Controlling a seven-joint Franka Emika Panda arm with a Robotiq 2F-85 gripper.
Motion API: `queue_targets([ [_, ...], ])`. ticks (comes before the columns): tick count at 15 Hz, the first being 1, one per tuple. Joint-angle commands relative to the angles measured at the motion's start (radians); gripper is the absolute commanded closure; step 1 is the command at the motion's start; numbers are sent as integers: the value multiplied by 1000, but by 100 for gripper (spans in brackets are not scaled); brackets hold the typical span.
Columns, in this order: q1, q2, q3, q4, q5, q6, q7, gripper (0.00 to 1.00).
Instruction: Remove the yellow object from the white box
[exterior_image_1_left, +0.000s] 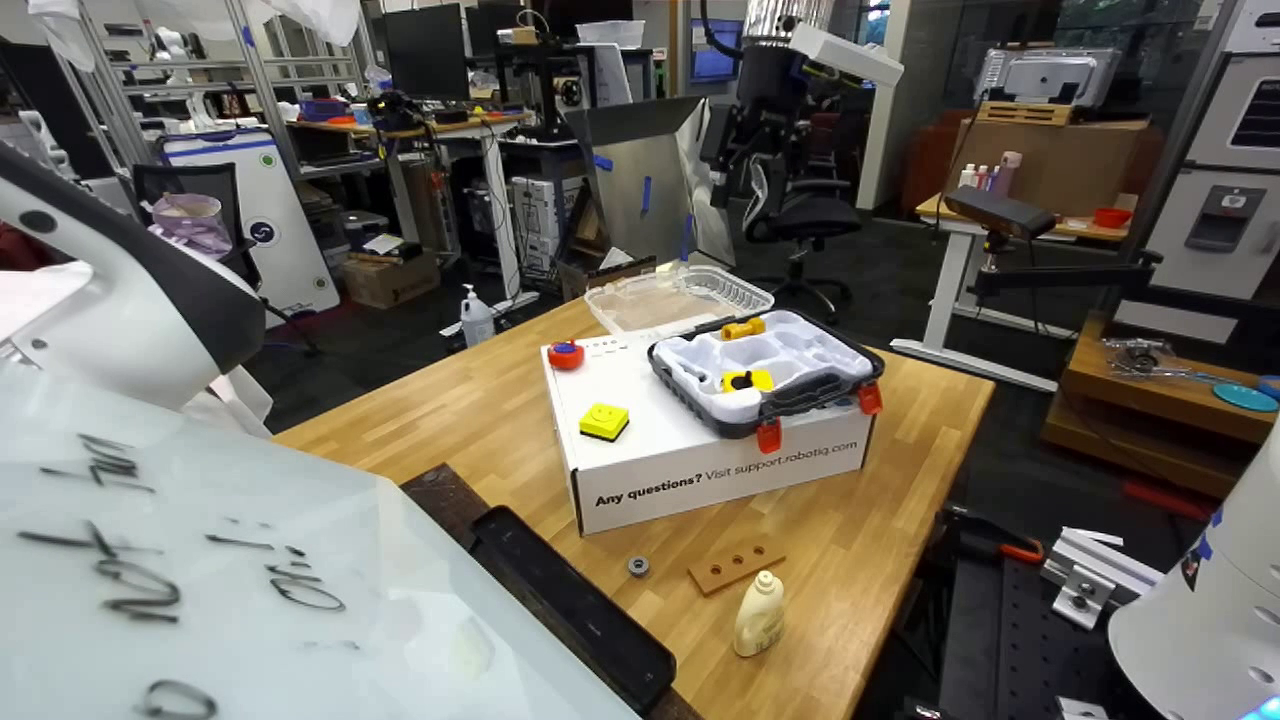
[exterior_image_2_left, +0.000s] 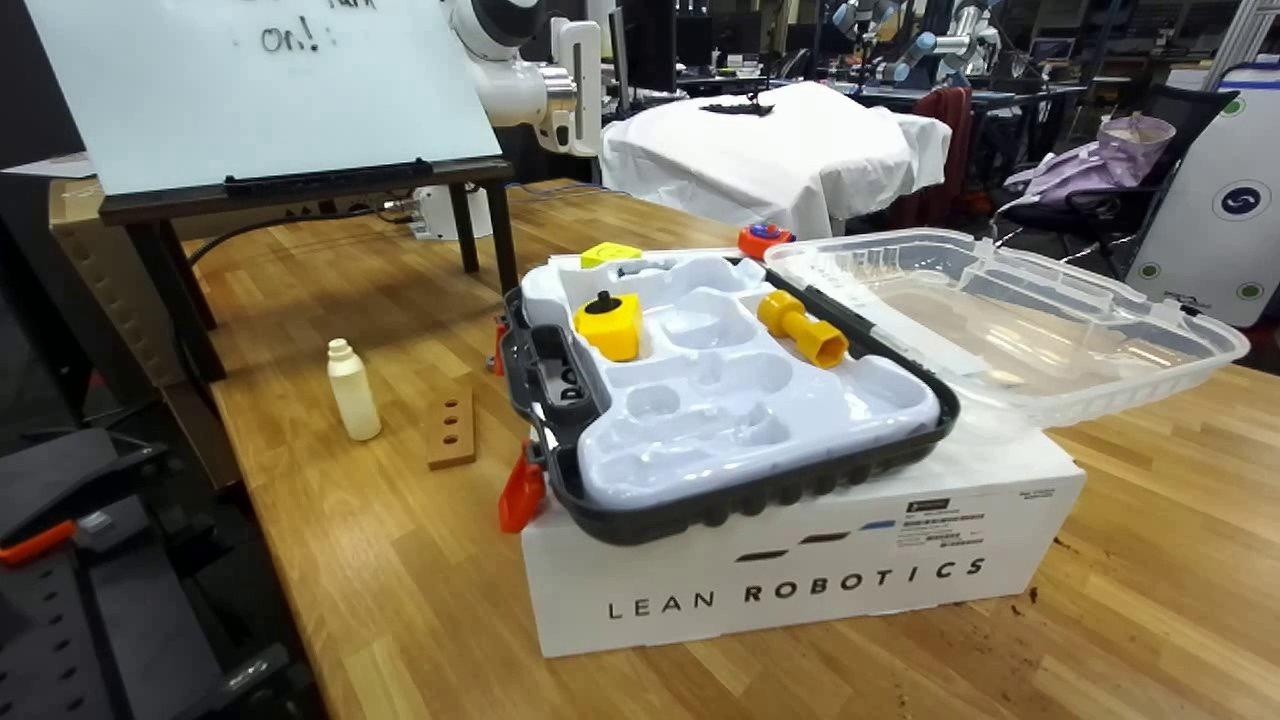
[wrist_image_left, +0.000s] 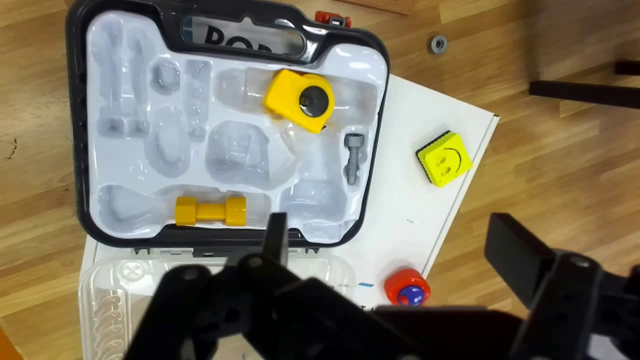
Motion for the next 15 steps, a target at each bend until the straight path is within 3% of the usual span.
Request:
queue_targets([
  [1,-14,1,13,3,2,-4,-2,0],
  [7,-17,46,-5,17,100,-79,-31,0],
  [12,-56,63,-10,-45,9,44,40,0],
  [15,-63,77,-13,-38,21,21,15,0],
])
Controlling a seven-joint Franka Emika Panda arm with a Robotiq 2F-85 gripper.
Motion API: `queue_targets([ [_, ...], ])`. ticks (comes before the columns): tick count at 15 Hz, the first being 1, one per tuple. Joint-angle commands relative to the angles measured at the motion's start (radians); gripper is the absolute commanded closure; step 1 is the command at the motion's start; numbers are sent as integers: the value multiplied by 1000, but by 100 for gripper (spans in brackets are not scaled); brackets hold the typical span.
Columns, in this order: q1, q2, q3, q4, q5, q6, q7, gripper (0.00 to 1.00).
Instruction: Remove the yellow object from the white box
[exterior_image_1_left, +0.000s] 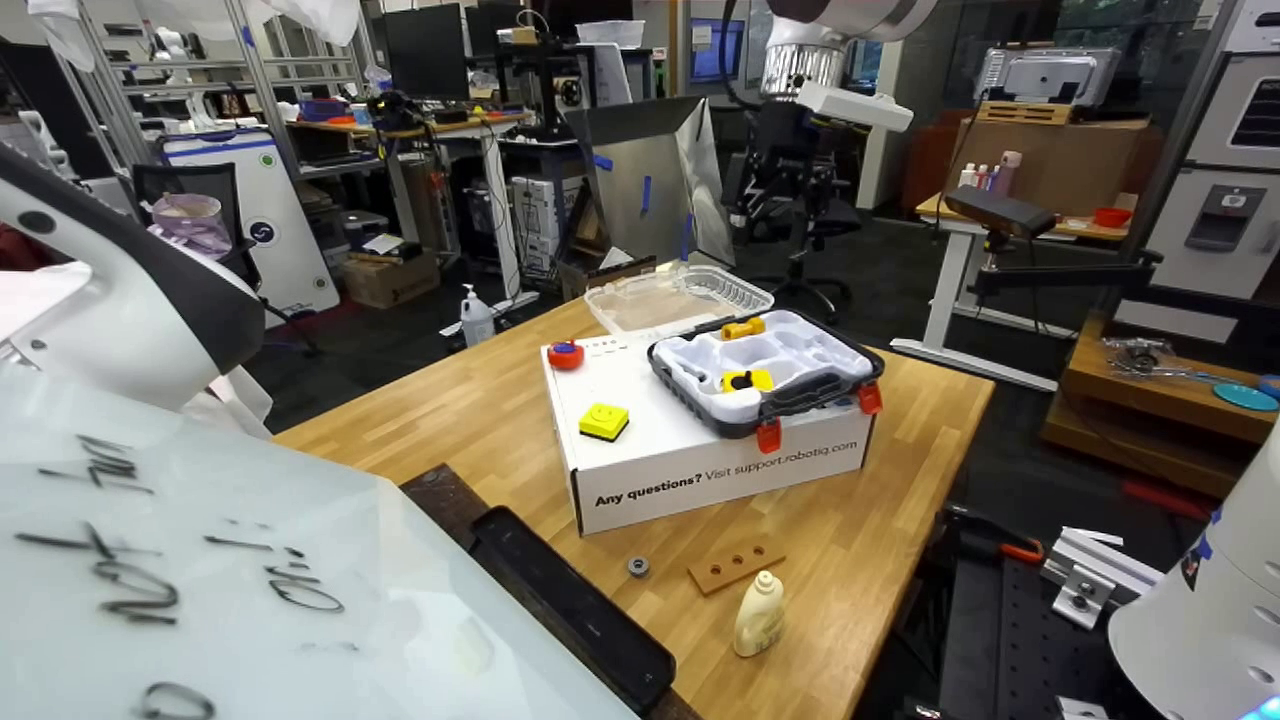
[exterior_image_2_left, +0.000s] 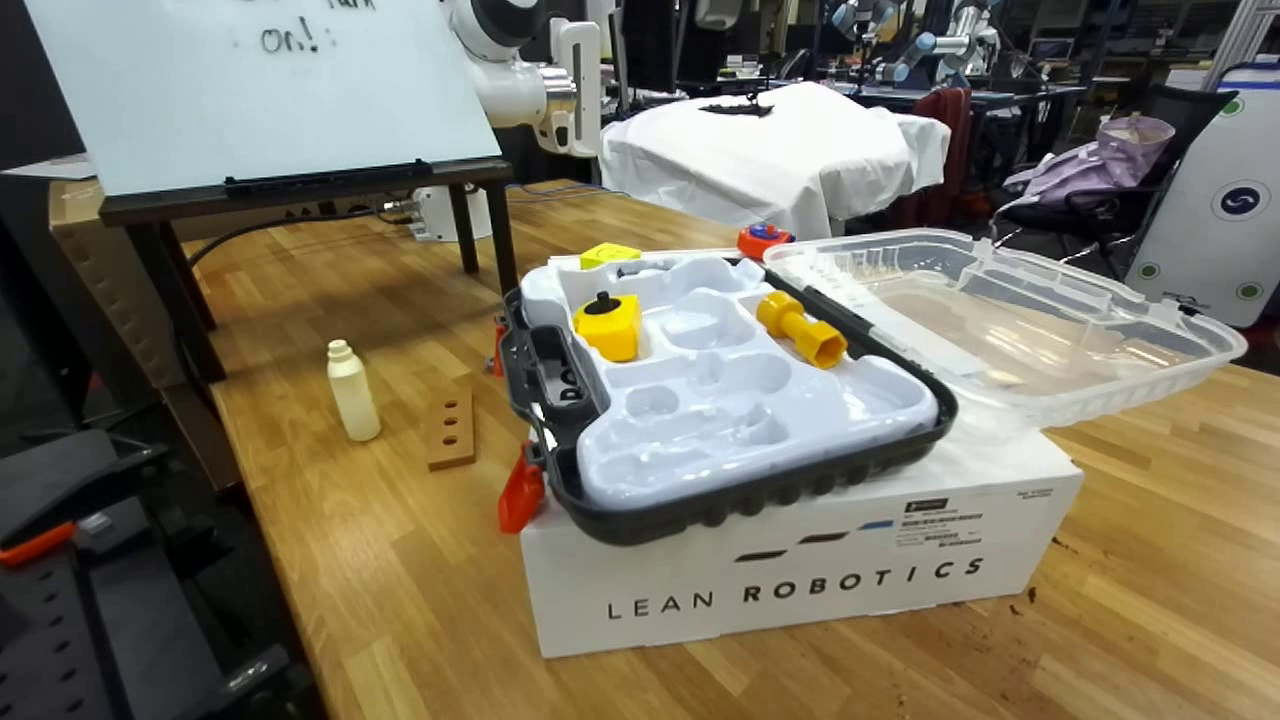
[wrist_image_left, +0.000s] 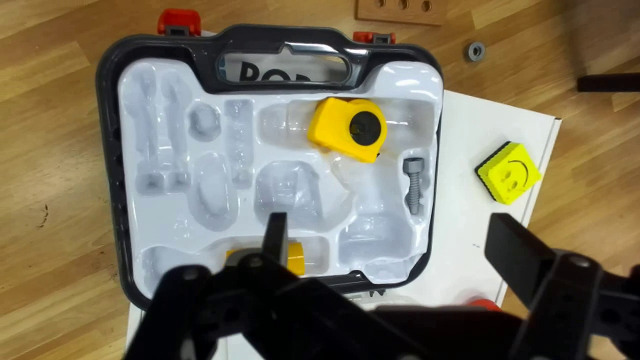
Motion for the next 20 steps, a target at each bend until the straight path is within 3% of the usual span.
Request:
queue_targets([
  [1,-11,1,11,3,1,-3,-1,0],
  [10,-10,1,15,3,1,-3,-1,0],
  [15,-10,-11,35,-67,-135,227,154,0],
  [20,-4,-31,72,-150,-274,297,386,0],
])
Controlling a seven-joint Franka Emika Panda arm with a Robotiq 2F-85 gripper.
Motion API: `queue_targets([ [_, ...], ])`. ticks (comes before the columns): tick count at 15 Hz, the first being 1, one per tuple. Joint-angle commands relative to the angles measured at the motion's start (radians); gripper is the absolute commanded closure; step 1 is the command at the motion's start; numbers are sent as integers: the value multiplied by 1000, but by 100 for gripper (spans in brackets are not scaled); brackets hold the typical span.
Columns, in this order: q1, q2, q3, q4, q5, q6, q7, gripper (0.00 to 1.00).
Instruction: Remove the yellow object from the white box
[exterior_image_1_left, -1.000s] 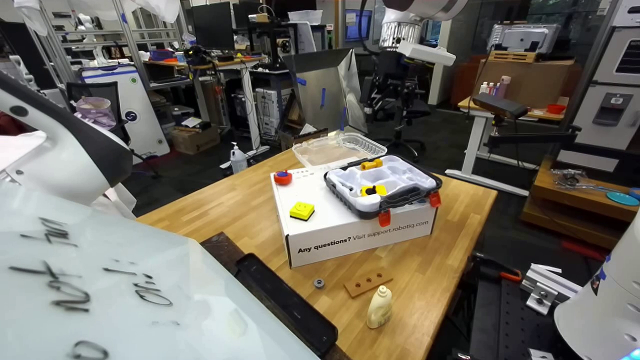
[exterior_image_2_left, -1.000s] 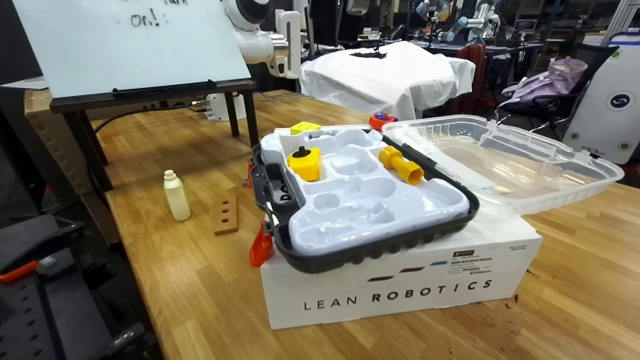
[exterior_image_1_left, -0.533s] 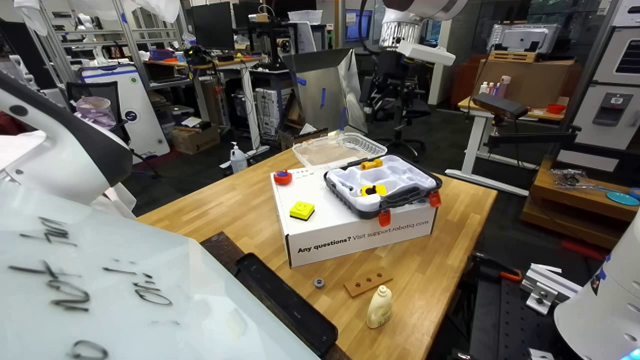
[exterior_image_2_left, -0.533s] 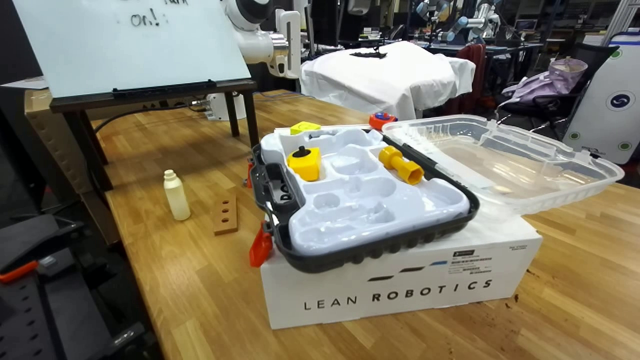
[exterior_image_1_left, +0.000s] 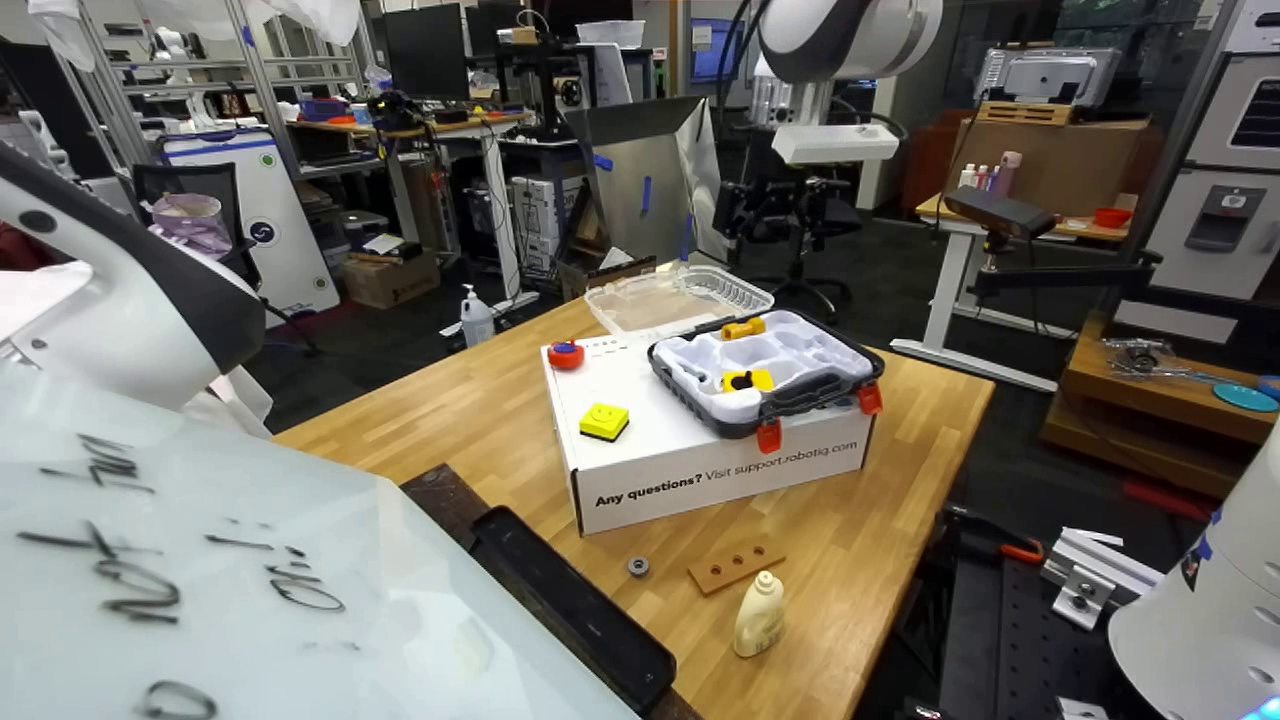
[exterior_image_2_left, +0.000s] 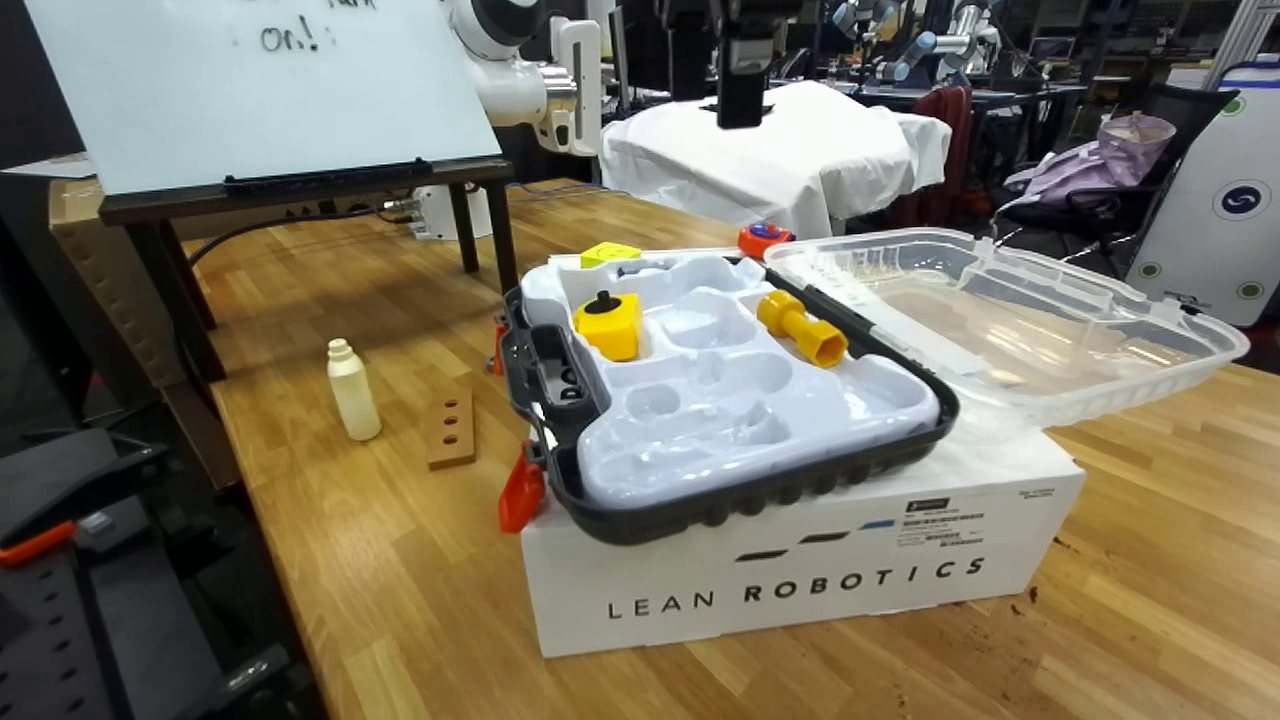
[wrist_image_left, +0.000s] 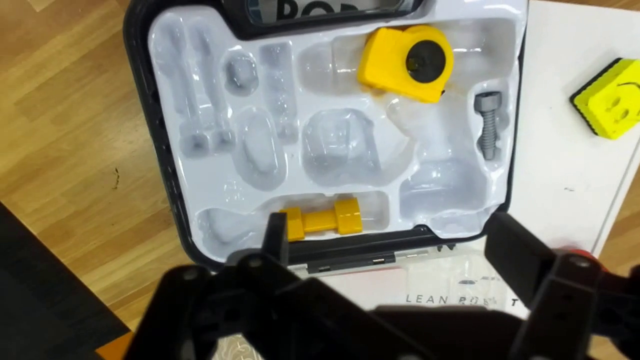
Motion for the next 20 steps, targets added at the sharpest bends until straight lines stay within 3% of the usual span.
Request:
queue_targets([
  [1,-6,-35,35,-64,-91,45,149,0],
  [20,25,-19,88,-112,-102,41,174,0],
])
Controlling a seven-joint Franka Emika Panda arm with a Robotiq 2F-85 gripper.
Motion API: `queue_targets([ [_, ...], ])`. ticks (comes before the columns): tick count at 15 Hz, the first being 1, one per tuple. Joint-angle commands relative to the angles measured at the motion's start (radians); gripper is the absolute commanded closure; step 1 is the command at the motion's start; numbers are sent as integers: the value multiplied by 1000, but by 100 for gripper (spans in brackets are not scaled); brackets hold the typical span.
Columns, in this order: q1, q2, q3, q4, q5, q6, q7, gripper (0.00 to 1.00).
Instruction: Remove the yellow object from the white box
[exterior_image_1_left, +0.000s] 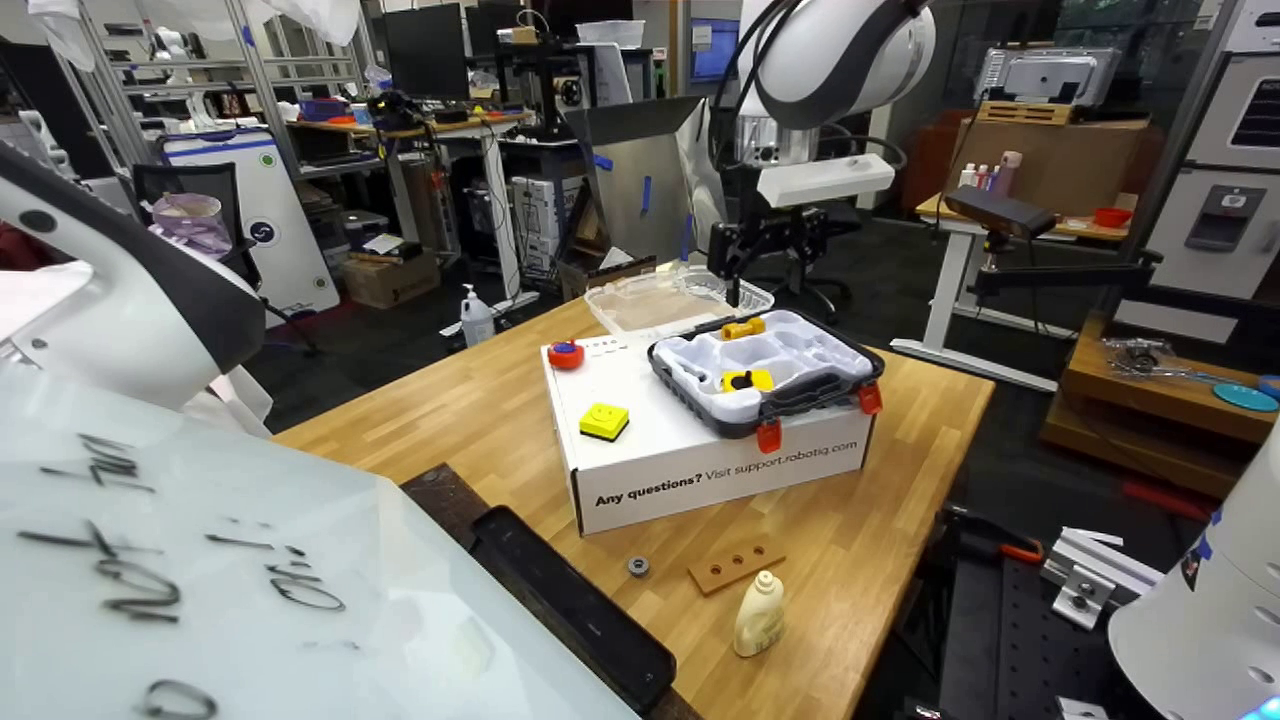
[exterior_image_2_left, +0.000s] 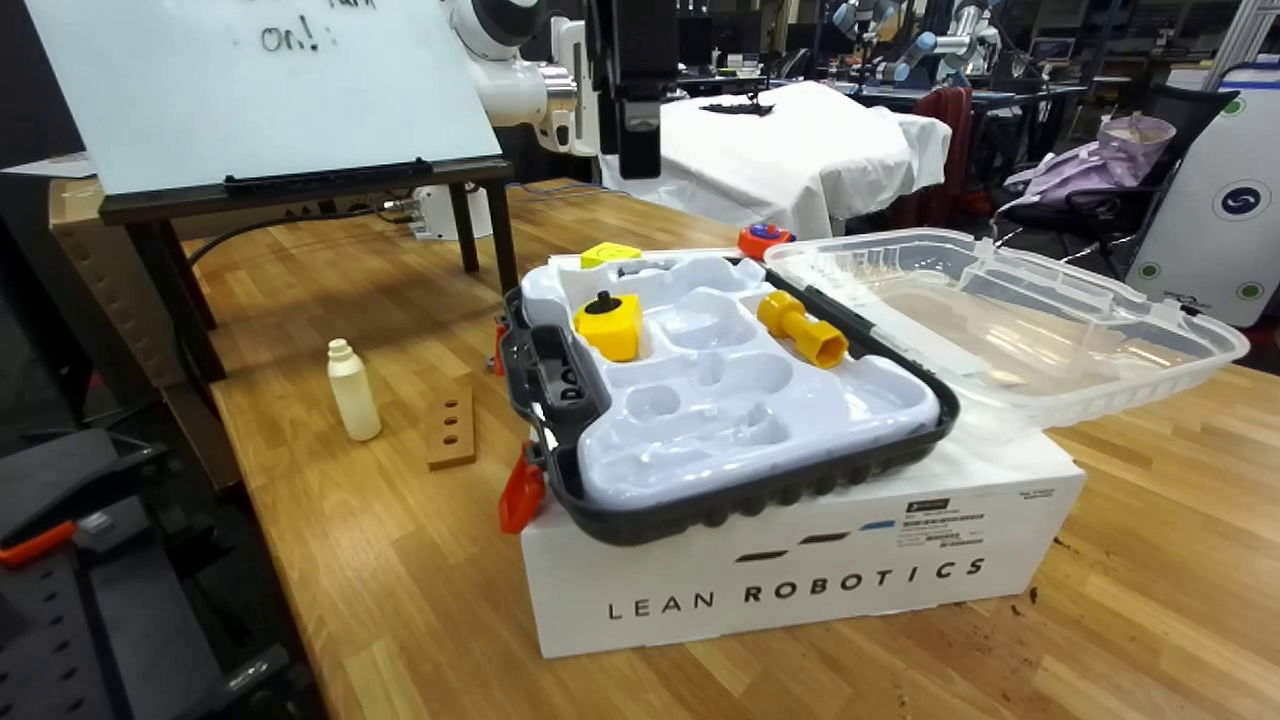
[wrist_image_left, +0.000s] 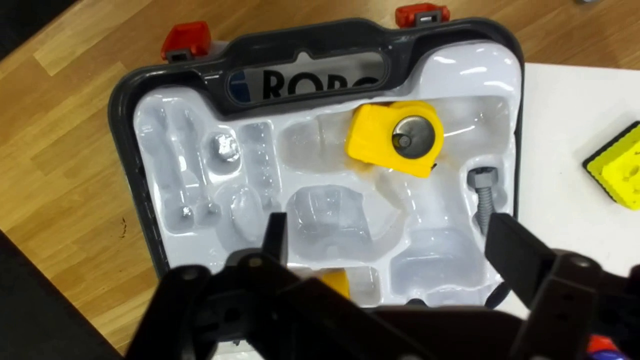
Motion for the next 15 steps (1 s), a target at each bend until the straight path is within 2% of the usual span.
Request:
queue_targets([
  [1,7,1,16,-25,-11,26,0,0],
  [10,17,27,15,-57,79,24,-20,0],
  [11,15,16,19,-56,47,2,-1,0],
  [15,16,21,19,-56,49,2,-2,0],
])
